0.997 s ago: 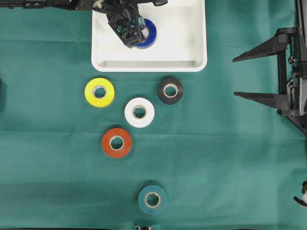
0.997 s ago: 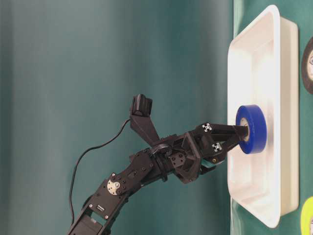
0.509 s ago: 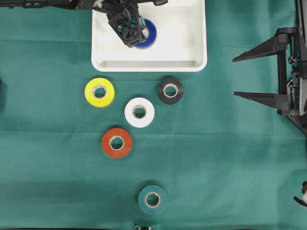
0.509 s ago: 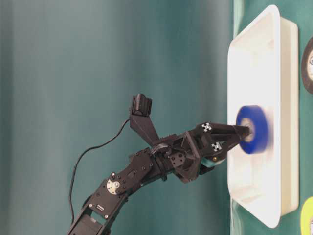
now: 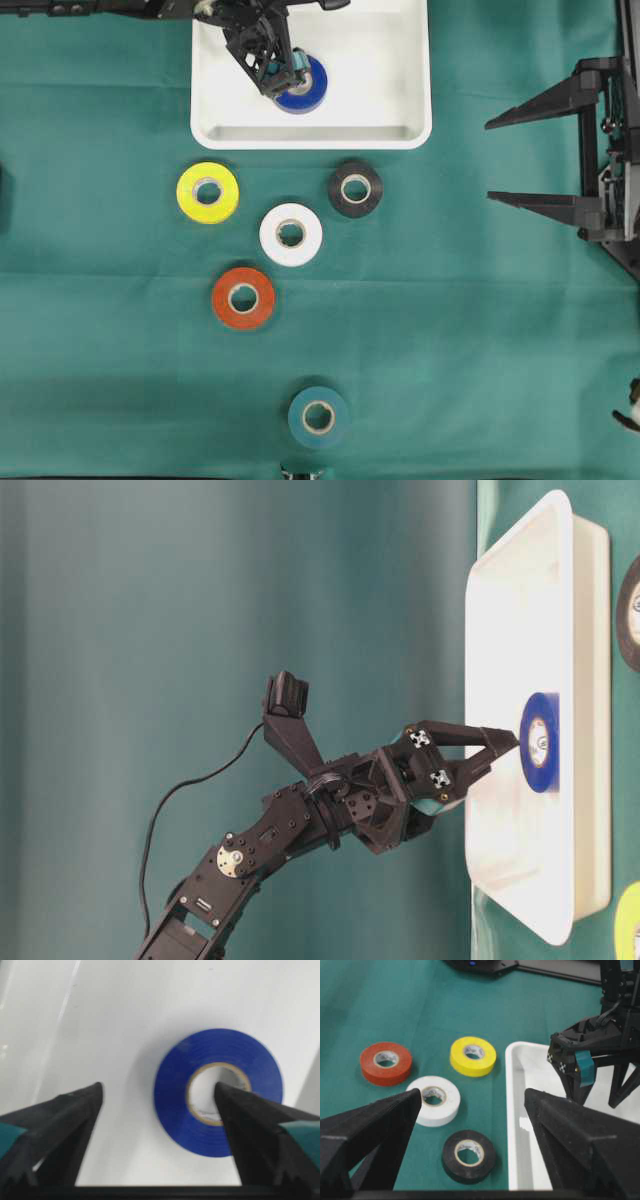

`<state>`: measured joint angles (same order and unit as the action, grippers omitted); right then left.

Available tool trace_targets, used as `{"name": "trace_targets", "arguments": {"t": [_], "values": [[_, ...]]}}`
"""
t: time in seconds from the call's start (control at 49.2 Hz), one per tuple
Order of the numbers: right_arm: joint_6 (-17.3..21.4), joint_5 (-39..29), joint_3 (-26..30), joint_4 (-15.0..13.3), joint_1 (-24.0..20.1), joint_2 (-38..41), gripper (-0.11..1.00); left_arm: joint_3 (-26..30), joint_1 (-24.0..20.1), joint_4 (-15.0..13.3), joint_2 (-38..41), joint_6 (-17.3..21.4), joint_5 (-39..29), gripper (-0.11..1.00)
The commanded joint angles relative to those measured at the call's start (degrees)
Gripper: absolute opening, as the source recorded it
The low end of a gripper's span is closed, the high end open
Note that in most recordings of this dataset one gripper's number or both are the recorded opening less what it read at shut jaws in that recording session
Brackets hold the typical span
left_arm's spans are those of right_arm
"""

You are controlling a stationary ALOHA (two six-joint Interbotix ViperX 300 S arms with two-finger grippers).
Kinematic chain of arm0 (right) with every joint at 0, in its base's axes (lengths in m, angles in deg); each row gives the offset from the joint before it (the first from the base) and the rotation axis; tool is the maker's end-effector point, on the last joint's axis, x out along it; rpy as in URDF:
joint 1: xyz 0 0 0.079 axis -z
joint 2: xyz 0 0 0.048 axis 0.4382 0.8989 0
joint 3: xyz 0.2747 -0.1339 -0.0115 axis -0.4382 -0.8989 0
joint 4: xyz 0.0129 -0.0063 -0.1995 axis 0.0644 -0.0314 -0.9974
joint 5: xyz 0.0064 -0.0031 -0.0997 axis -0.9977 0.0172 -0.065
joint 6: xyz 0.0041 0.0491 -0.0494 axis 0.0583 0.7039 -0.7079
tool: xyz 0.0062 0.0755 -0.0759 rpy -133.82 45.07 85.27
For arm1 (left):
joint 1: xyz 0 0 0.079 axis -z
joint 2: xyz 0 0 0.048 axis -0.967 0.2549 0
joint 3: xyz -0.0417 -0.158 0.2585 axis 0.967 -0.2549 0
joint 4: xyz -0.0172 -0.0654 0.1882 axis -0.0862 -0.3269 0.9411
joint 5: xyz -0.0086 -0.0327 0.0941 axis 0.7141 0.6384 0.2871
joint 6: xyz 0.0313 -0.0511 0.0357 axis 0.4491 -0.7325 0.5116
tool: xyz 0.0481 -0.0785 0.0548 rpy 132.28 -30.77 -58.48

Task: Pick up the tape from a random location and place it into the white case.
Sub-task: 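Lower the blue roll into the tray with the left gripper, then open the left gripper and lift away from the blue roll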

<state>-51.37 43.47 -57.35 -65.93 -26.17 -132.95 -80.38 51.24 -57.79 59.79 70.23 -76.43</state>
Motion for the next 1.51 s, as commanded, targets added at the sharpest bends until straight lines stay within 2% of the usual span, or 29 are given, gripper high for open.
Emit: {"name": "trace_targets", "arguments": {"t": [0.0,0.203,0.407,0.915,1.098,1.485], "values": [[0.0,0.35,1.41,-0.09,-0.18,0.26,0.93,1.23,-0.09,-0.09,-2.2,0.09,0.09,0.99],[0.0,0.35,1.41,-0.09,-0.18,0.26,0.93,1.76,0.09,-0.09,-3.69,0.09,-2.46,0.99],[0.0,0.44,1.58,-0.09,-0.18,0.26,0.93,4.04,0.62,0.0,-8.53,0.09,-7.29,0.99],[0.09,0.35,1.76,-0.09,-0.18,0.09,0.93,14.33,1.14,0.18,-17.31,0.18,-23.2,0.99],[0.09,0.35,1.76,-0.09,-0.18,0.09,0.93,17.23,1.23,0.26,-20.21,0.26,-26.19,0.99],[0.09,0.26,1.76,-0.09,-0.18,0.09,0.93,16.96,1.23,0.26,-21.18,0.26,-27.6,0.99]]}}
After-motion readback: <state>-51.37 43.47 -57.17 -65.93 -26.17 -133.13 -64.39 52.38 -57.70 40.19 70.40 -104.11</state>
